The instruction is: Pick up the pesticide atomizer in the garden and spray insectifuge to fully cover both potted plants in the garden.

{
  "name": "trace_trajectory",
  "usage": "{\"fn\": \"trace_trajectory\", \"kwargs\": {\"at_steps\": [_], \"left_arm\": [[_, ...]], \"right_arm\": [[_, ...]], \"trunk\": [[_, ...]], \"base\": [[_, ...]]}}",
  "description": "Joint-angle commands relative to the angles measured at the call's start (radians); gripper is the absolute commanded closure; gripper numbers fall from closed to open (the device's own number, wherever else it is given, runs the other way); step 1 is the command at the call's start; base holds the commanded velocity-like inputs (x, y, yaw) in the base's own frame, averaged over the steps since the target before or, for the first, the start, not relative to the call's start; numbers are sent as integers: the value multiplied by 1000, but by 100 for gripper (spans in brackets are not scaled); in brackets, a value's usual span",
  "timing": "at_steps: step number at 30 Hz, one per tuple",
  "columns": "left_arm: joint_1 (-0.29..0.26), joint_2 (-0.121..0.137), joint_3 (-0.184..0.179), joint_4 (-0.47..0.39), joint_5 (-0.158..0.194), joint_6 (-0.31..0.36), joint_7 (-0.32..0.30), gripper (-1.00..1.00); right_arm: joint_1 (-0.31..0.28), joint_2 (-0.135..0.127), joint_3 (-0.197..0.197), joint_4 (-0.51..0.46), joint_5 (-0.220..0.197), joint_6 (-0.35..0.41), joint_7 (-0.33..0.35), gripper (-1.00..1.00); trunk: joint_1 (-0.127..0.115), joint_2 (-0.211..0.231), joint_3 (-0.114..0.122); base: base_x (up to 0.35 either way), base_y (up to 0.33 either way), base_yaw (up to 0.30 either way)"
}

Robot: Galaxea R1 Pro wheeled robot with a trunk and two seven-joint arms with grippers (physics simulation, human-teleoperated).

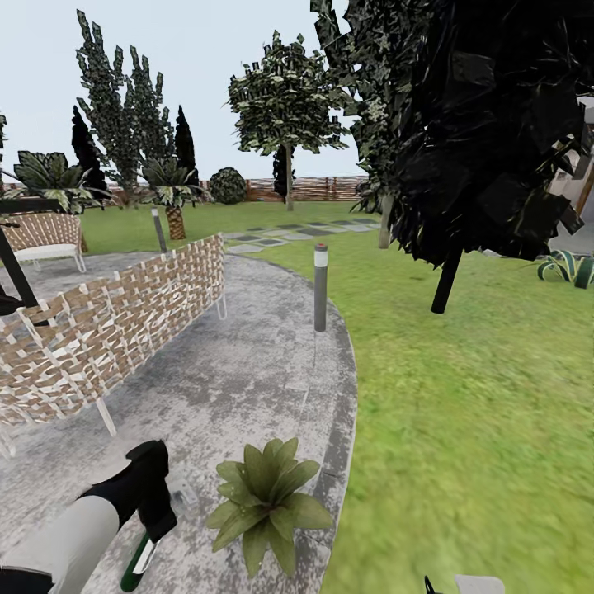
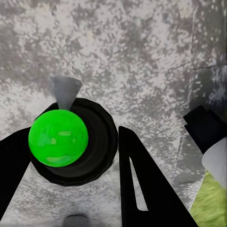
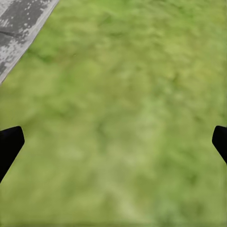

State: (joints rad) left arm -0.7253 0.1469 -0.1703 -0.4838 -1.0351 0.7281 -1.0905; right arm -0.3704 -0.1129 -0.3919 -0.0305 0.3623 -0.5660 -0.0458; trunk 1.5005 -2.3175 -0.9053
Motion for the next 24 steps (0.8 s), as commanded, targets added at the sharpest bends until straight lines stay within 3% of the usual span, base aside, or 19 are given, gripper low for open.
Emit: {"fn": "trace_trajectory", "kwargs": {"at_steps": [1, 6, 8, 15, 19, 24], "left_arm": [[1, -2, -5, 2, -2, 5, -6, 100], [5, -9, -5, 7, 79, 2, 92, 100], [5, -8, -4, 18, 95, 2, 117, 100], [-5, -12, -8, 11, 93, 12, 116, 100], [-3, -16, -17, 22, 85, 11, 70, 100], [3, -7, -17, 23, 78, 11, 61, 100]], "right_arm": [[-1, 0, -5, 1, 10, -3, -5, -100], [-1, 1, -5, 2, 10, -3, -5, -100], [-1, 1, -5, 2, 10, -3, -5, -100], [-1, 2, -5, 3, 10, -3, -5, -100], [-1, 2, -5, 3, 10, -3, -6, -100], [-1, 2, -5, 3, 10, -3, -6, -100]], "trunk": [[0, 0, -1], [0, 0, -1], [0, 0, -1], [0, 0, -1], [0, 0, -1], [0, 0, -1]], "base": [[0, 0, 0], [0, 0, 0], [0, 0, 0], [0, 0, 0], [0, 0, 0], [0, 0, 0]]}}
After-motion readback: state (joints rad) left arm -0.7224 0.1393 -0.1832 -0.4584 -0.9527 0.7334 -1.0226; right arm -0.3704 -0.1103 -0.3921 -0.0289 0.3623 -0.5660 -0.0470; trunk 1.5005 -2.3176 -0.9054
